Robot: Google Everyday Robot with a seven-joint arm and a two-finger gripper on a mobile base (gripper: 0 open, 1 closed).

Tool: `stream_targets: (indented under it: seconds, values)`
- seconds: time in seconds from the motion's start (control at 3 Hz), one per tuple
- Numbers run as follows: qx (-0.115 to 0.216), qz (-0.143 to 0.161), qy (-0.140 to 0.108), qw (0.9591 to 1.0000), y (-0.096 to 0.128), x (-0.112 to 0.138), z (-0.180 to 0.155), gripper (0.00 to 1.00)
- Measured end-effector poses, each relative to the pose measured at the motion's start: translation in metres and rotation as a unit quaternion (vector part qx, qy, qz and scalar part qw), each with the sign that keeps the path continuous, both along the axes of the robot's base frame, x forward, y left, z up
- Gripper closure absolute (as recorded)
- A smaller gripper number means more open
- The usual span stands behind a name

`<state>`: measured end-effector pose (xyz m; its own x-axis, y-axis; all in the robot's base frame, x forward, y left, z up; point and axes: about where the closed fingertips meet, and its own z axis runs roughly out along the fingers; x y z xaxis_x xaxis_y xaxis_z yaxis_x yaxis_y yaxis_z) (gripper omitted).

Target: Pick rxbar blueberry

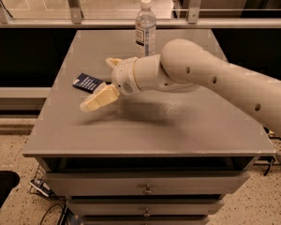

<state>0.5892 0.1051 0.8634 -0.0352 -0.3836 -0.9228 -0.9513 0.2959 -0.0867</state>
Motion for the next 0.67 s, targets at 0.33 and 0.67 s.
stream_targets:
  seconds: [0.33, 0.67]
  values:
    - [-0.003, 0.013, 0.007, 0.9999, 0.028, -0.002, -0.005, 0.00]
    - [-0.008, 0.026, 0.025, 0.9993, 0.049, -0.003, -0.016, 0.00]
